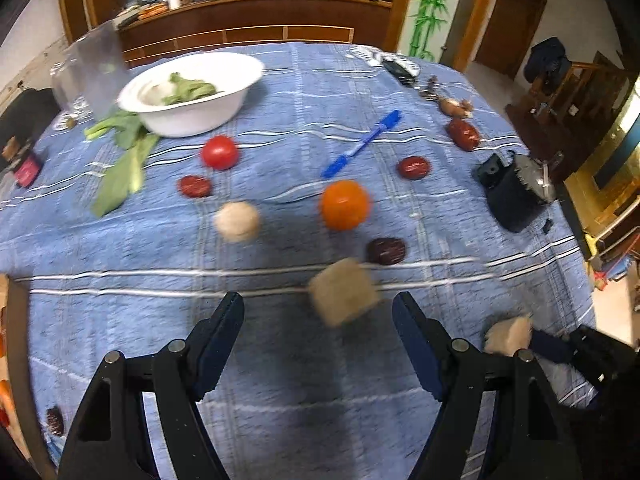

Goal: Organize fruits
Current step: 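Grasp a round beige bun with the right tool while the left tool grasps a beige cube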

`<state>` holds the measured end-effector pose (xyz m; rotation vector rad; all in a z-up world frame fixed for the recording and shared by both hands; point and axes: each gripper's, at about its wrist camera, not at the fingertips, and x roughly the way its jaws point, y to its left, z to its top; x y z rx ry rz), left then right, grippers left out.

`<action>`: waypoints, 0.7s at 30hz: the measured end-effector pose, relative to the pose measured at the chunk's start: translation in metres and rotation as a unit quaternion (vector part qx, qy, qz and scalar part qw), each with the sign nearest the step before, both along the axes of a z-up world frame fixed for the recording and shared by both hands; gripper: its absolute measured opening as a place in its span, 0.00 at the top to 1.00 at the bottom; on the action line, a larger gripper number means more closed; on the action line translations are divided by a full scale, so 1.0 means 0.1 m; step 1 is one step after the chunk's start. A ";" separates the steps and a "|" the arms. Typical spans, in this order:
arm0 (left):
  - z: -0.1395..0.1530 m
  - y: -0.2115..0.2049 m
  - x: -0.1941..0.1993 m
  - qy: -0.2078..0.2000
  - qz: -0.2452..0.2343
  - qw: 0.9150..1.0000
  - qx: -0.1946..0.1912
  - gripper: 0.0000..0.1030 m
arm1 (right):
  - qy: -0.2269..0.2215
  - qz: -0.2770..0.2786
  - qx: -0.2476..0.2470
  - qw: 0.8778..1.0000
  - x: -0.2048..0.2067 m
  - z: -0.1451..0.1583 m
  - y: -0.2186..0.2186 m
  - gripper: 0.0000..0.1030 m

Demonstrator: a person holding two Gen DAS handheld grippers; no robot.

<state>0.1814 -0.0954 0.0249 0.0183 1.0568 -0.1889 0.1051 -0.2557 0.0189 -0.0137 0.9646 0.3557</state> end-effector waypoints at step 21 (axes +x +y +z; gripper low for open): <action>-0.08 0.28 -0.11 -0.002 -0.005 1.000 0.000 0.63 | -0.004 -0.029 -0.053 0.998 0.10 -0.02 0.11 0.67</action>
